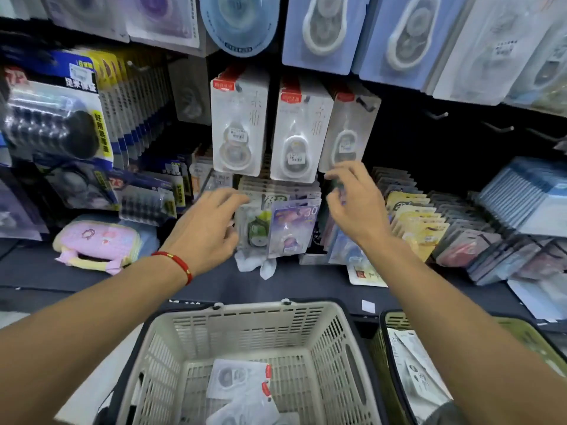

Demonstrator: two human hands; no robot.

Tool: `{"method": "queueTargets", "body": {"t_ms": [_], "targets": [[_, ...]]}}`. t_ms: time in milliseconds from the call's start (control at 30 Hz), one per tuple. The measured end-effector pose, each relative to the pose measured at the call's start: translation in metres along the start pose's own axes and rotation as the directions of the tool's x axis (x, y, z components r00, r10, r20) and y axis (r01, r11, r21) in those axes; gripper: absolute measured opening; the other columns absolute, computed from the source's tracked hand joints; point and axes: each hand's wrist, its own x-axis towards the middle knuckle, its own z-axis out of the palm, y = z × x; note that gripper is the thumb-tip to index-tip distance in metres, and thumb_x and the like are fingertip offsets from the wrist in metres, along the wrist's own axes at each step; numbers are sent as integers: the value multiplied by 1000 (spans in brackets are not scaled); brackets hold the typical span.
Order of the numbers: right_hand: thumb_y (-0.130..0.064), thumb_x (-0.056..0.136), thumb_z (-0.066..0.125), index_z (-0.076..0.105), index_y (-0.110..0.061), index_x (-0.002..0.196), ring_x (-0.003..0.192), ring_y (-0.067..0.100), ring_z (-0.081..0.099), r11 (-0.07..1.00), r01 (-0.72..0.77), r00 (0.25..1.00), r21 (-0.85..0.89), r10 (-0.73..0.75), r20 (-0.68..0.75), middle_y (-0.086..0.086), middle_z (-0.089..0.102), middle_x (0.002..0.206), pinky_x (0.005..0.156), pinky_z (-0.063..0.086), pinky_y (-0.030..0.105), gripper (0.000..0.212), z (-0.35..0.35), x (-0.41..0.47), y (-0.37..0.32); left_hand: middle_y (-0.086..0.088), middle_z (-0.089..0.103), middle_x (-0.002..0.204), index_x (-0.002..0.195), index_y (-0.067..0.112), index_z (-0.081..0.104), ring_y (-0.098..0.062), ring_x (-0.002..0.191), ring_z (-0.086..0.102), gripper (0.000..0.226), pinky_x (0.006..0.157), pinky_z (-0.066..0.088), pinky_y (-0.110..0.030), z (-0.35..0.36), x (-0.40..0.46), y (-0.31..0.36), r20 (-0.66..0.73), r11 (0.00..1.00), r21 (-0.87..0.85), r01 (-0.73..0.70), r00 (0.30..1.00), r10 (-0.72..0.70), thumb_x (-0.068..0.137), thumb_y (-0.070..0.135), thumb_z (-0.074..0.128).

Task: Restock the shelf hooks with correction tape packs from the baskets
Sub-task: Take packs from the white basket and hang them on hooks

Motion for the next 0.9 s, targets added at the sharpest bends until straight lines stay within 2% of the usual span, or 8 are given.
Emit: {"method": "queueTargets", "body": {"t_ms": [100, 200, 267, 367, 533, 600, 733, 900], "targets": [[-18, 93, 53, 68, -17, 111, 89, 34, 68, 993, 114, 952, 6, -111, 284, 4, 70, 108, 72, 56, 46, 23, 15, -41, -20, -3, 58, 141, 143, 23, 57, -28, 129, 56, 52, 103, 49, -42, 11, -31, -2, 448, 997, 37, -70, 893, 46, 92, 12, 59], [-28, 97, 53, 67, -27, 119, 101, 34, 68, 961, 270, 569, -56, -112, 815, 6, 74, 108, 82, 54, 38, 26, 52, -78, -32, -2, 58, 145, 146, 29, 53, -26, 134, 55, 49, 108, 45, -38, 36, -78, -4, 824, 981, 128, -144, 566, -25, 98, 20, 59], [-28, 98, 57, 68, -27, 123, 115, 32, 63, 965, 257, 325, -44, -44, 945, 7, 71, 120, 85, 44, 30, 28, 87, -112, -37, -7, 54, 150, 150, 27, 50, -28, 138, 53, 51, 112, 43, -36, 59, -116, -10, 913, 958, 217, -189, 387, -131, 100, 20, 57], [-28, 98, 63, 68, -22, 132, 128, 31, 60, 989, 144, 192, -42, 14, 981, 8, 66, 137, 101, 49, 35, 34, 147, -180, -37, -7, 46, 159, 157, 24, 44, -27, 143, 48, 56, 113, 40, -34, 92, -171, -18, 947, 949, 276, -149, 208, -243, 102, 14, 54], [-36, 99, 72, 26, -22, 165, 156, 31, 30, 985, 175, 38, 5, -12, 999, 8, 25, 173, 123, 32, 49, 81, 208, -308, -38, -10, 58, 147, 144, 21, 57, -27, 133, 56, 43, 108, 44, -34, 139, -237, -11, 886, 897, 233, 375, 298, -355, 101, 20, 57], [-32, 95, 78, 16, -21, 167, 161, 32, 15, 975, 219, 49, 21, -33, 998, 5, 11, 176, 128, 21, 52, 96, 220, -334, -45, -9, 65, 139, 134, 19, 62, -25, 125, 62, 36, 103, 49, -30, 153, -258, -5, 837, 818, 216, 534, 330, -436, 99, 17, 60], [-10, 88, 81, 23, -14, 164, 149, 36, 34, 951, 307, 155, -28, -21, 988, 14, 32, 164, 124, 25, 55, 96, 234, -333, -54, -5, 66, 136, 135, 24, 61, -24, 123, 62, 35, 99, 46, -28, 171, -281, 3, 805, 756, 262, 599, 296, -514, 100, 20, 57], [-7, 87, 79, 37, -17, 153, 148, 35, 32, 972, 207, 153, -115, 84, 985, 15, 34, 155, 117, 34, 52, 79, 233, -330, -48, -9, 61, 141, 142, 21, 55, -28, 129, 59, 44, 108, 47, -35, 182, -278, 8, 820, 782, 247, 572, 306, -483, 99, 19, 59]]}}
